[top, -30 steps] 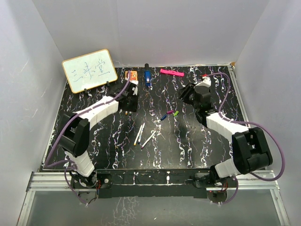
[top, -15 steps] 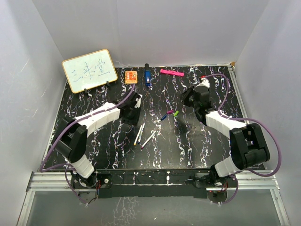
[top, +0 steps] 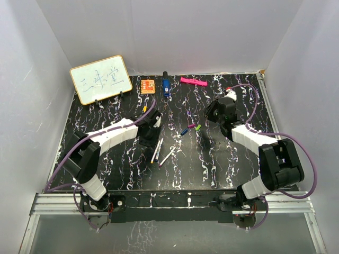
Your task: Insert the pens into the pen caps
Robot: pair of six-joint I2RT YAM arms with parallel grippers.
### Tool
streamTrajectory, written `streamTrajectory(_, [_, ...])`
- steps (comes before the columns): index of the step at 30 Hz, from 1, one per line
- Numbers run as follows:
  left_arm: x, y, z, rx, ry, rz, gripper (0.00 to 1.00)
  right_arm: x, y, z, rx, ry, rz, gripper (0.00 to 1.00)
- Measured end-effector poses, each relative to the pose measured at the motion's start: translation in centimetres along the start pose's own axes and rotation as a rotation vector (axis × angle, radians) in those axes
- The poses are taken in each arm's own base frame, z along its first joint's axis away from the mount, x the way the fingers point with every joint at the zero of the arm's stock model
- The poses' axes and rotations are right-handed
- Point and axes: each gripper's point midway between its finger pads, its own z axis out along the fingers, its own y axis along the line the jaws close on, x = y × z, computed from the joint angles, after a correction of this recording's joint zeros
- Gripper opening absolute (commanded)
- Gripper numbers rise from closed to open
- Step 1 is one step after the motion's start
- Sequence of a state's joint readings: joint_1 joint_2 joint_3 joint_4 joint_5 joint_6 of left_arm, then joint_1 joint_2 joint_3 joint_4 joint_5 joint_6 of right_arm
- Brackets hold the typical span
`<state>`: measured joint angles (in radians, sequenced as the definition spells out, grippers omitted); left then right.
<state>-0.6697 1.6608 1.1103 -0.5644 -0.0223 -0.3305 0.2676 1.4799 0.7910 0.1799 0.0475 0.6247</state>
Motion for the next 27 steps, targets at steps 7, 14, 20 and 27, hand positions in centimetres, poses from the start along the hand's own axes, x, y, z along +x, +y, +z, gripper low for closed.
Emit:
streamTrajectory(7, [0.4, 0.4, 0.4, -0.023, 0.01, -0.003, 0.33, 0.0, 0.0, 0.0, 0.002, -0.001, -0.002, 0.19])
streamTrajectory(14, [1.3, 0.1, 1.8, -0.03, 0.048, 0.007, 0.33, 0.0, -0.1, 0.0, 0.002, -0.001, -0.002, 0.19])
streamTrajectory(20, [1.6, -0.5, 2.2, -0.023, 0.055, 0.015, 0.33, 0.0, 0.0, 0.0, 0.002, -0.001, -0.002, 0.19])
streamTrajectory(27, [1.8, -0.8, 2.7, -0.023, 0.065, 0.02, 0.31, 0.0, 0.0, 0.0, 0.002, -0.001, -0.002, 0.19])
